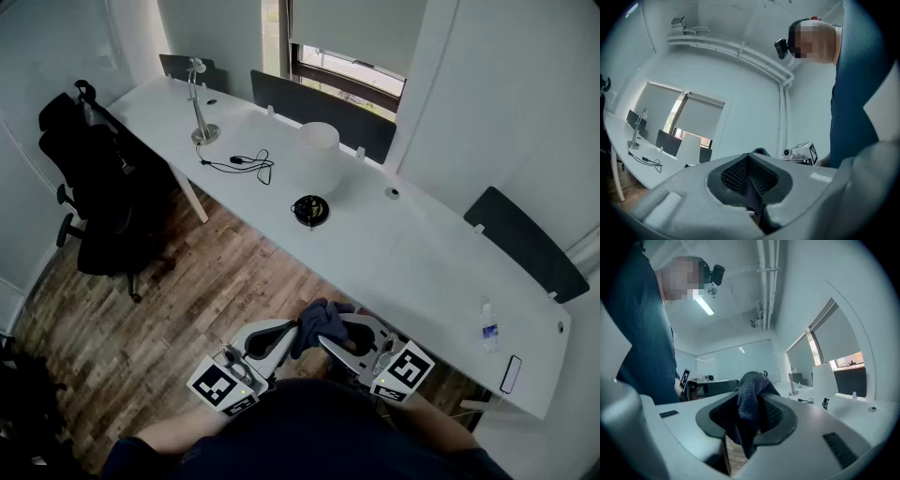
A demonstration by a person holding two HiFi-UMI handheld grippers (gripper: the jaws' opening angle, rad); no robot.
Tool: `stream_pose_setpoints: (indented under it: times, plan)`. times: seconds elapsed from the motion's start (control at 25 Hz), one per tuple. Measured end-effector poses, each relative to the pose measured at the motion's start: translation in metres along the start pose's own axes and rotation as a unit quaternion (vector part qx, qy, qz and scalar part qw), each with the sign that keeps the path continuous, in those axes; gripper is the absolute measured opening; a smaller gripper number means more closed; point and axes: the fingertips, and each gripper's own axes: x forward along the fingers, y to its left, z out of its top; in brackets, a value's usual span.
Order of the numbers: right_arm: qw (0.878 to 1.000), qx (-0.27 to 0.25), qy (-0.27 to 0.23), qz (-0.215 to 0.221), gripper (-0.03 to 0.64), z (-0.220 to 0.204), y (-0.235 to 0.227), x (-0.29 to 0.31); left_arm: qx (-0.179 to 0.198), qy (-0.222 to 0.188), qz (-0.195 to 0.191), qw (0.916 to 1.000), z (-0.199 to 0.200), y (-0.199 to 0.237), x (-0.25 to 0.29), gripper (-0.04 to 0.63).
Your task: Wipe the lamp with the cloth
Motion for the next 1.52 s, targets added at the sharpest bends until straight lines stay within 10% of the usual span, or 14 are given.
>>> stream_pose_setpoints:
  times: [0.96,1.52]
  plan:
    - [1.0,0.018,-0.003,-0.008,0.118,-0.006,-0.016,0.012,-0.001,-0.01,0.004,0.9999,-0.002,0.025,-0.002,0.006]
    - [0.999,0.019,-0.021,0.033,0.118,0.024,-0.192,0.036,0.012,0.001,0.064,0.9979,0.005,0.124,0.126,0.006]
